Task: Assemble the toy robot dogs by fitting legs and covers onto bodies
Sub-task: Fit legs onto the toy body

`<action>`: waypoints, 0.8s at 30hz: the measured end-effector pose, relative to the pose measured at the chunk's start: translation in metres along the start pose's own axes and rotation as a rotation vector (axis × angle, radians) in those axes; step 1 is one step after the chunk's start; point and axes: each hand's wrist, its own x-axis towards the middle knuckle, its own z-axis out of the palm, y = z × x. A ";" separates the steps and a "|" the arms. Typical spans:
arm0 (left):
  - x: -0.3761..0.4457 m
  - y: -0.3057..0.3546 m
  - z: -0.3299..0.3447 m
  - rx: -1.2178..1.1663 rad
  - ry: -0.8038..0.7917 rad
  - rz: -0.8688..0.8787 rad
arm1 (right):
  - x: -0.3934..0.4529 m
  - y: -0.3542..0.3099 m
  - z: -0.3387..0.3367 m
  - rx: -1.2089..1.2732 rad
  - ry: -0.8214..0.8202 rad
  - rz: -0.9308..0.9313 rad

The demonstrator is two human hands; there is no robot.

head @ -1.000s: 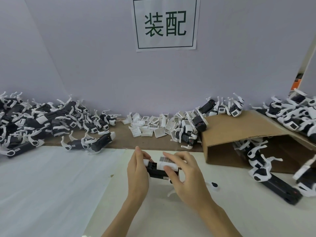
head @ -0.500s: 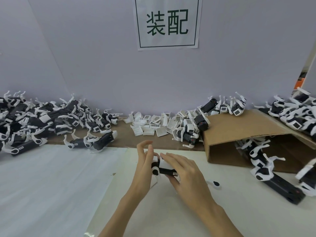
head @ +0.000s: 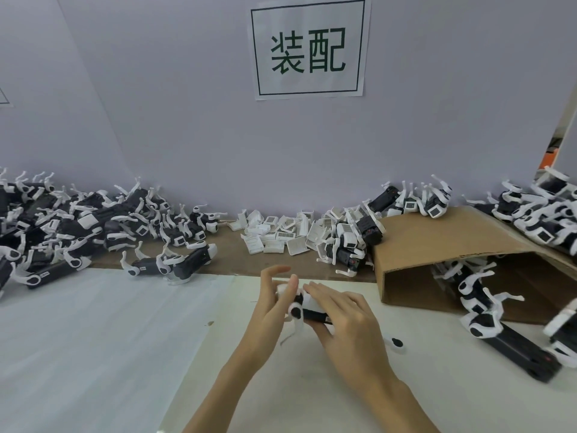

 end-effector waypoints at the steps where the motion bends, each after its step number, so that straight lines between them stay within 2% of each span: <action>1: 0.000 0.000 0.000 0.040 -0.022 -0.001 | 0.000 0.002 -0.002 0.007 0.014 0.037; 5: -0.002 -0.002 0.007 0.148 -0.030 0.026 | -0.001 0.011 -0.010 0.093 -0.047 0.176; 10: -0.002 -0.001 0.009 0.047 0.020 0.020 | -0.001 0.009 -0.007 0.145 -0.135 0.221; 15: -0.002 -0.003 0.009 0.026 0.016 0.010 | 0.001 0.005 -0.011 0.077 -0.120 0.198; 19: -0.007 -0.002 0.015 0.059 0.015 0.067 | -0.002 -0.002 -0.010 0.070 -0.121 0.114; 24: -0.008 -0.004 0.014 0.081 0.011 0.091 | 0.002 -0.003 -0.011 0.041 -0.028 0.088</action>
